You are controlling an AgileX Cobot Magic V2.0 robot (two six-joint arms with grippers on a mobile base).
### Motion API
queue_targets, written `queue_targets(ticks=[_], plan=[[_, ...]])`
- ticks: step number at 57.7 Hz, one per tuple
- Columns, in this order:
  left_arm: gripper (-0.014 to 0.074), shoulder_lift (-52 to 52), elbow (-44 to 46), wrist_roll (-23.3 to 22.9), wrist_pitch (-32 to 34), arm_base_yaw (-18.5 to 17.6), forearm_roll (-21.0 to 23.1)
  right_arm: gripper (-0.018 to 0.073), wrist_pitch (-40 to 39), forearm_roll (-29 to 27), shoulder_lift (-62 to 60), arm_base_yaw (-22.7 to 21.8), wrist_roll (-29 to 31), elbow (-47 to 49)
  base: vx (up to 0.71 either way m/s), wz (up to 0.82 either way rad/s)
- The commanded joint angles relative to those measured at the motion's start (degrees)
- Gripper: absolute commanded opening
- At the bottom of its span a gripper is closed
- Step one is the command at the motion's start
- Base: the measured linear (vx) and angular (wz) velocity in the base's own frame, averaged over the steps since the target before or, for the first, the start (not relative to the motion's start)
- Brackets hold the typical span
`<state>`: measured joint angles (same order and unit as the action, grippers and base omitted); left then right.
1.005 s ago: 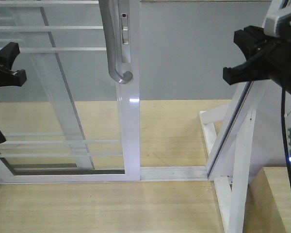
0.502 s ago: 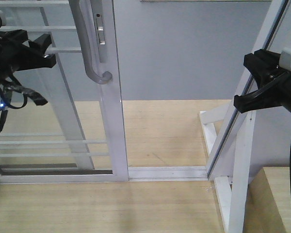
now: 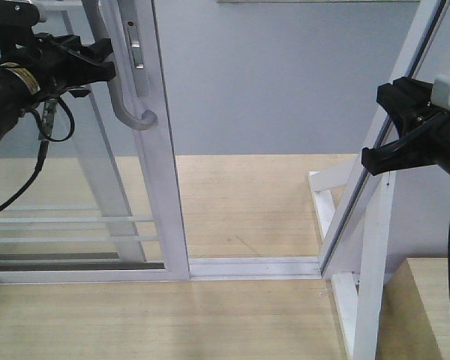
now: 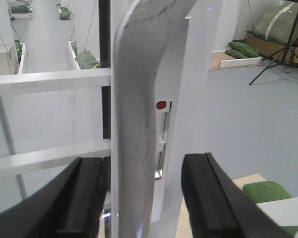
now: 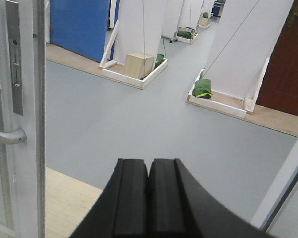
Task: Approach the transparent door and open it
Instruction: 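Push the door handle with the left gripper to slide it farther open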
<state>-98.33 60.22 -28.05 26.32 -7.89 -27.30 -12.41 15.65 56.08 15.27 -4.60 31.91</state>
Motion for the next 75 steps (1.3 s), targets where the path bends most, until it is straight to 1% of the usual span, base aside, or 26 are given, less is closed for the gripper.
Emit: queue_targets(ticks=[1,15,20,24,30,36,41,44,61,75], plan=[[0.0471,0.8,3.9,-0.7,4.6,-0.3,0.9,-0.0006,-4.5,-0.1,-0.8,-0.3,0.6,1.5,0.00,0.00],[0.0468,-4.0,10.4,-0.7,2.3,-0.3,1.3,-0.0005,-4.6,-0.1,-0.8,-0.3,0.6,1.5,0.00,0.00],[0.0435,-4.8,11.7,-0.7,0.7,-0.3,1.4,-0.0005,-4.5,-0.1,-0.8,-0.3,0.6,1.5,0.00,0.00],[0.0382,-4.8,11.7,-0.7,-0.5,-0.3,1.4,-0.0005,-4.5,-0.1,-0.8,-0.3,0.6,1.5,0.00,0.00],[0.0261,-4.7,11.7,-0.7,-2.2,-0.2,1.4,-0.0005,-4.5,-0.1,-0.8,-0.3,0.6,1.5,0.00,0.00],[0.0103,-4.3,11.7,-0.6,-4.2,0.0,1.4,-0.0005,-4.5,-0.1,-0.8,-0.3,0.6,1.5,0.00,0.00],[0.0021,-3.6,11.7,-0.6,-6.0,0.0,1.4,-0.0005,-4.5,-0.1,-0.8,-0.3,0.9,1.5,0.00,0.00],[-0.0009,-2.9,11.7,-0.5,-6.9,0.0,1.4,-0.0005,-4.5,-0.1,-0.8,-0.3,1.0,1.5,0.00,0.00],[-0.0005,-1.3,11.7,-0.4,-11.4,0.2,1.3,-0.0005,-4.5,-0.1,-0.8,-0.3,1.0,1.5,0.00,0.00],[-0.0006,-0.9,11.7,-0.4,-16.3,3.1,1.4,-0.0005,-3.4,-0.1,-0.8,-0.3,1.0,1.5,0.00,0.00]])
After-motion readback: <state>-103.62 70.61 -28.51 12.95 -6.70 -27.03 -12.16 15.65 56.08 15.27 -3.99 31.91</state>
